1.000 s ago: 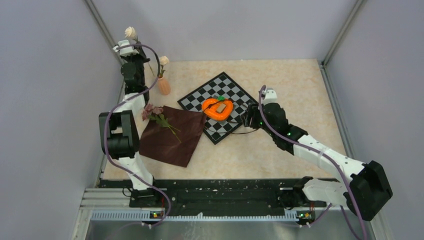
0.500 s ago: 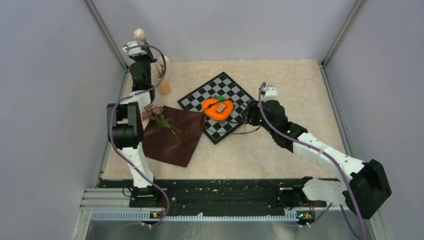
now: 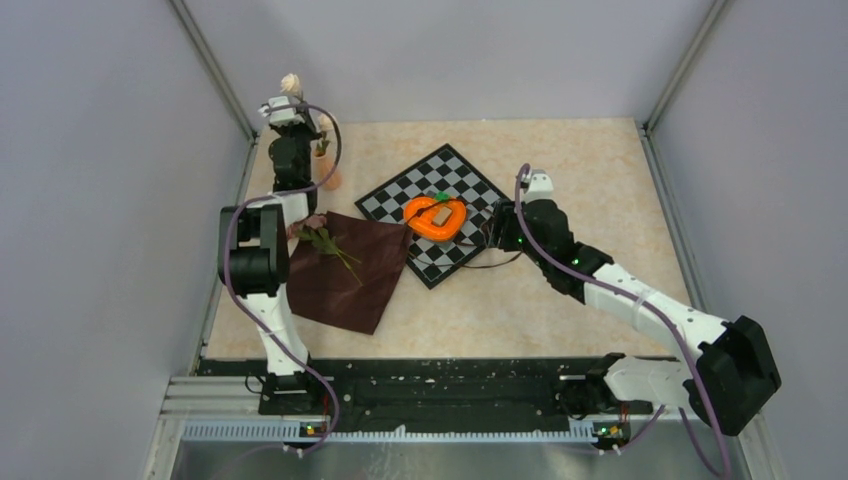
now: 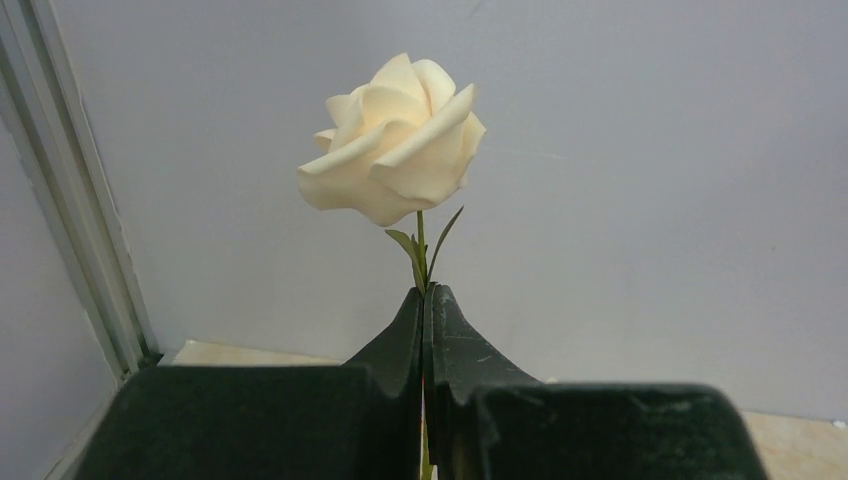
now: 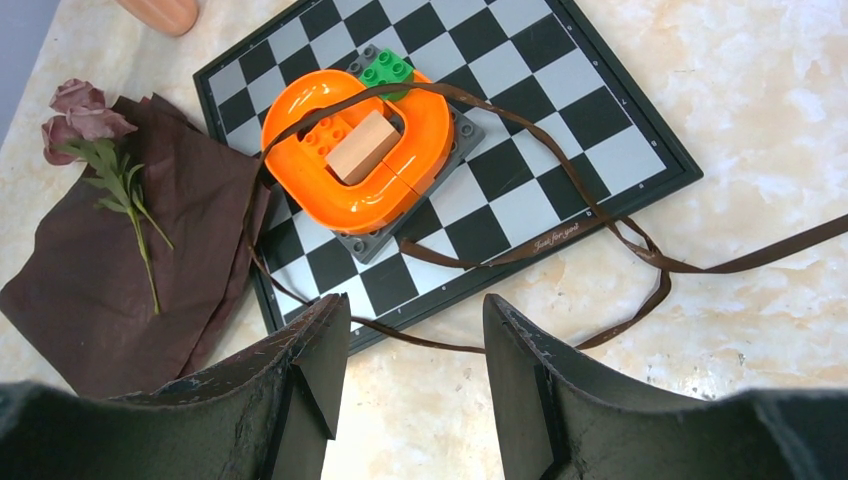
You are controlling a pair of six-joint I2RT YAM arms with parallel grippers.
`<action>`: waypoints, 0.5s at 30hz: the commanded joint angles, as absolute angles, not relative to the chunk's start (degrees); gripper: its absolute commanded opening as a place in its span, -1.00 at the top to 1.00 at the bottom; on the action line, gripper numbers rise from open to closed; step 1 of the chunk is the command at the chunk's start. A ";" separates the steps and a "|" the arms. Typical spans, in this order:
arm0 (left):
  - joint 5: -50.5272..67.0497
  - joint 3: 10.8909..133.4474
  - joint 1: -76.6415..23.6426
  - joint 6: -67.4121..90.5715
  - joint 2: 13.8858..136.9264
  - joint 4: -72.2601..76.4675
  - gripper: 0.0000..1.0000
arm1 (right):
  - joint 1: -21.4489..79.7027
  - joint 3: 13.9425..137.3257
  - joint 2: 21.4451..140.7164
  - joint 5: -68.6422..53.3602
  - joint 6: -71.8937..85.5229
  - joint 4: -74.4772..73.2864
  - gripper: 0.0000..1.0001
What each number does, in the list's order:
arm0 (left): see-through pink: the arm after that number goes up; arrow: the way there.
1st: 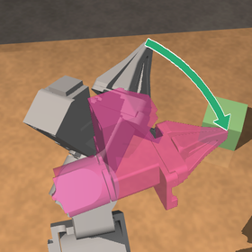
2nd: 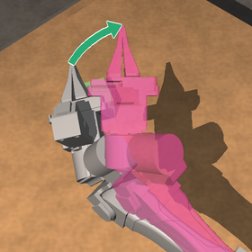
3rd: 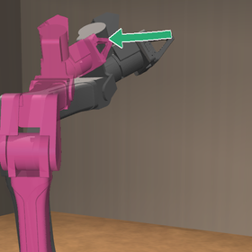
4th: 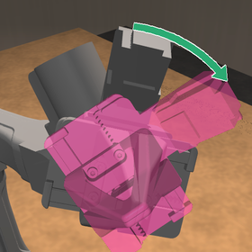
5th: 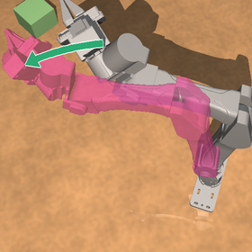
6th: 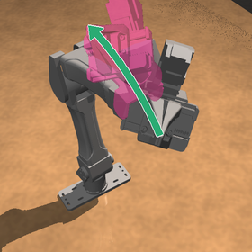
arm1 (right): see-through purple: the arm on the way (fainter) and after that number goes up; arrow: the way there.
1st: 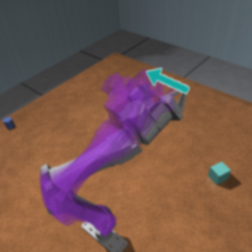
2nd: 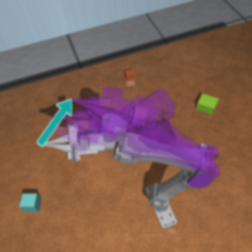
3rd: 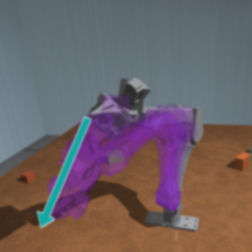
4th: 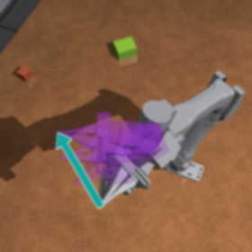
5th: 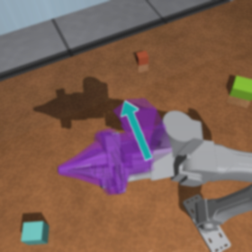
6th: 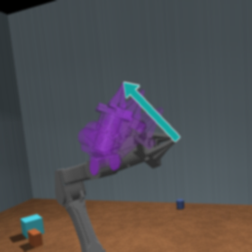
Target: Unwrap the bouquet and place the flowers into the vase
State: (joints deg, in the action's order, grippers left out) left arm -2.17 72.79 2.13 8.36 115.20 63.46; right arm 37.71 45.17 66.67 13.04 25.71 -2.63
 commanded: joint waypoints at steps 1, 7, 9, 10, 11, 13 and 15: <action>-2.71 70.31 1.83 6.71 113.13 68.64 1.00 | 37.70 47.82 67.15 13.30 25.55 -0.57 -0.07; -3.21 66.45 1.41 6.34 111.97 70.06 1.00 | 37.71 47.64 67.06 13.10 25.72 -0.41 -0.07; -3.22 65.66 1.41 6.41 111.76 70.39 1.00 | 37.71 47.57 67.06 12.97 25.75 -0.37 -0.07; -3.05 65.53 1.41 6.40 111.77 70.21 1.00 | 37.71 47.55 67.06 12.86 25.75 -0.41 -0.07; -2.81 65.42 1.33 6.40 111.76 69.96 1.00 | 37.71 47.55 67.08 12.84 25.75 -0.42 -0.07; -2.43 65.14 1.32 6.55 111.78 69.54 0.99 | 37.71 47.46 67.04 12.77 25.83 -0.35 -0.07; -2.37 64.59 1.32 6.59 111.83 69.61 0.98 | 37.71 47.46 67.13 12.74 25.83 -0.38 -0.07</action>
